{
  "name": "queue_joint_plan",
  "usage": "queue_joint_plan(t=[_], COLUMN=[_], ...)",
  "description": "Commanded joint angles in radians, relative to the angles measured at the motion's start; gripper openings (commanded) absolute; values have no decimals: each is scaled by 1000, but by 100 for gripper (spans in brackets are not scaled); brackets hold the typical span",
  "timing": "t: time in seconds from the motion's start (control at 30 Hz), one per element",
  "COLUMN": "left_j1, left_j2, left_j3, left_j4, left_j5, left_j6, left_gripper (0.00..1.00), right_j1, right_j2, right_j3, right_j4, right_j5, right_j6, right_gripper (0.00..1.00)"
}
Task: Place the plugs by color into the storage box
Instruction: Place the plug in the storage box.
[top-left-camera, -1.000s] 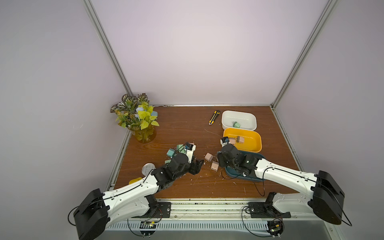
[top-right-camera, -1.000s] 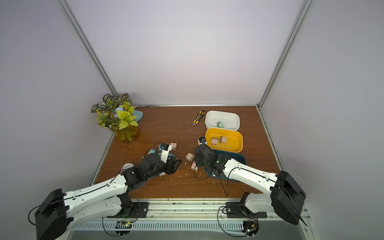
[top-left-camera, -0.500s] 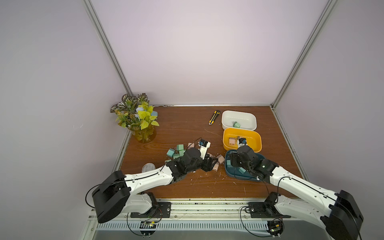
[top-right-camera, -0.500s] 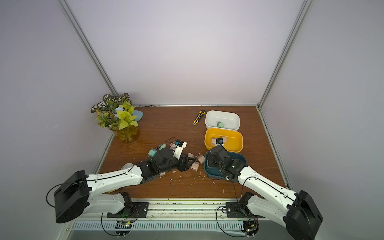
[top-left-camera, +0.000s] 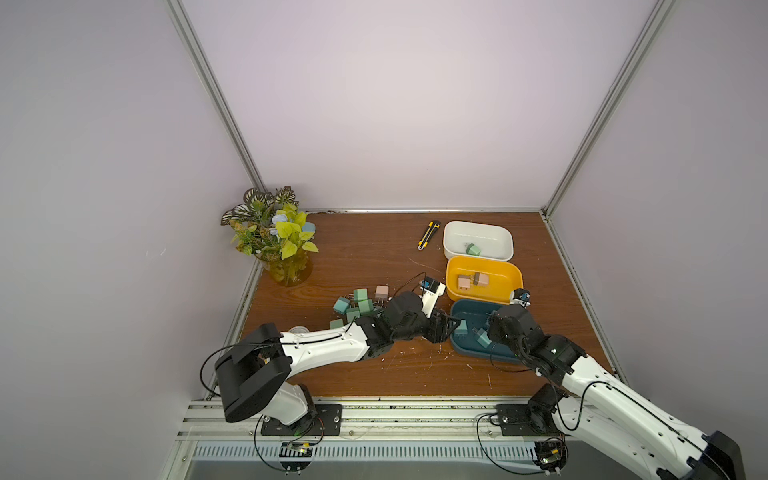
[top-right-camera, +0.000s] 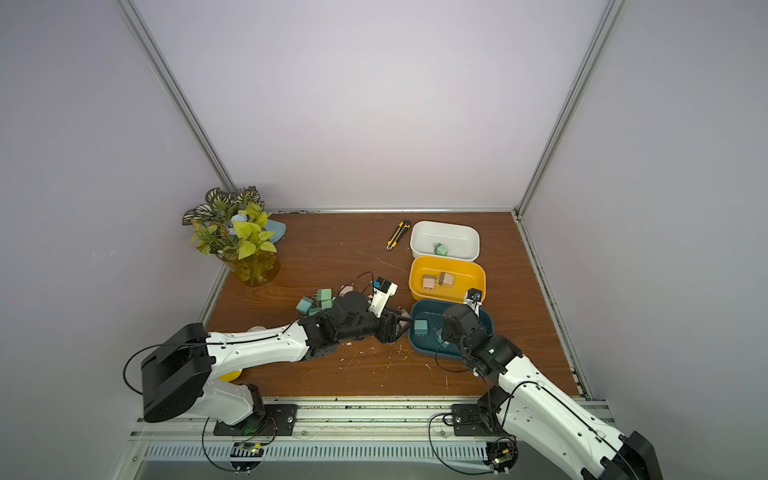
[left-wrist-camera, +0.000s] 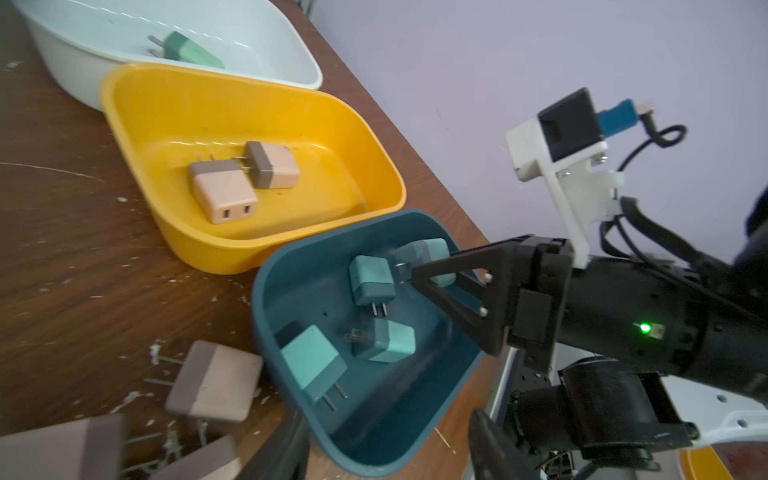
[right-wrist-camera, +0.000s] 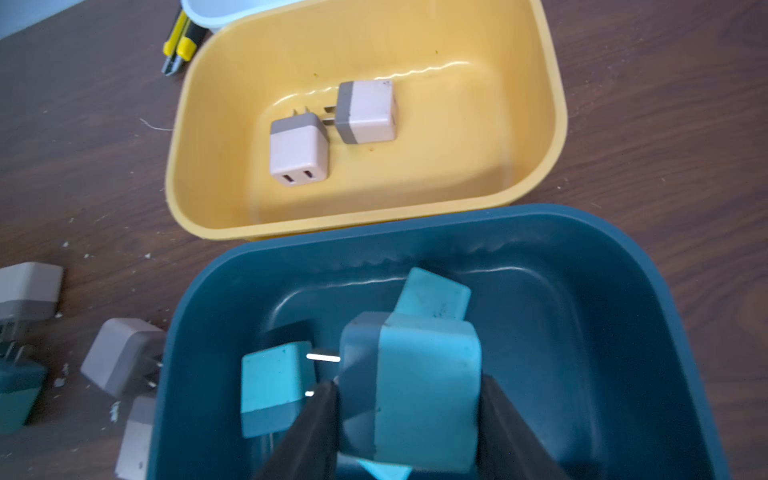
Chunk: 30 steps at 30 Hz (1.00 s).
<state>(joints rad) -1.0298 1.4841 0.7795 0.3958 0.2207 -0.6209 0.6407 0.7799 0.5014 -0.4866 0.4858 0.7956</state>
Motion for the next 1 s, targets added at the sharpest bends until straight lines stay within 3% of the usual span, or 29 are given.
queue_joint_plan(t=[0.0, 0.23, 0.3, 0.43, 0.5, 0.97], left_j1=[-57, -99, -103, -104, -104, -103], left_j2=[41, 138, 148, 148, 144, 128], left_j3=[61, 143, 151, 152, 152, 141], left_j4=[26, 17, 14, 2, -5, -23], left_j5=[25, 79, 82, 74, 69, 45], left_j6=[-7, -39, -44, -44, -39, -34], left_gripper=[63, 63, 63, 63, 63, 63], right_j1=[-36, -102, -114, -128, -130, -131], right_j2=[-1, -3, -16, -47, -57, -44], right_j3=[-10, -54, -67, -77, -75, -35], right_j4=[-22, -30, -28, -24, -24, 16], right_j5=[21, 23, 18, 10, 11, -60], right_j6=[38, 54, 54, 51, 48, 12], right_gripper=[0, 1, 18, 64, 80, 84])
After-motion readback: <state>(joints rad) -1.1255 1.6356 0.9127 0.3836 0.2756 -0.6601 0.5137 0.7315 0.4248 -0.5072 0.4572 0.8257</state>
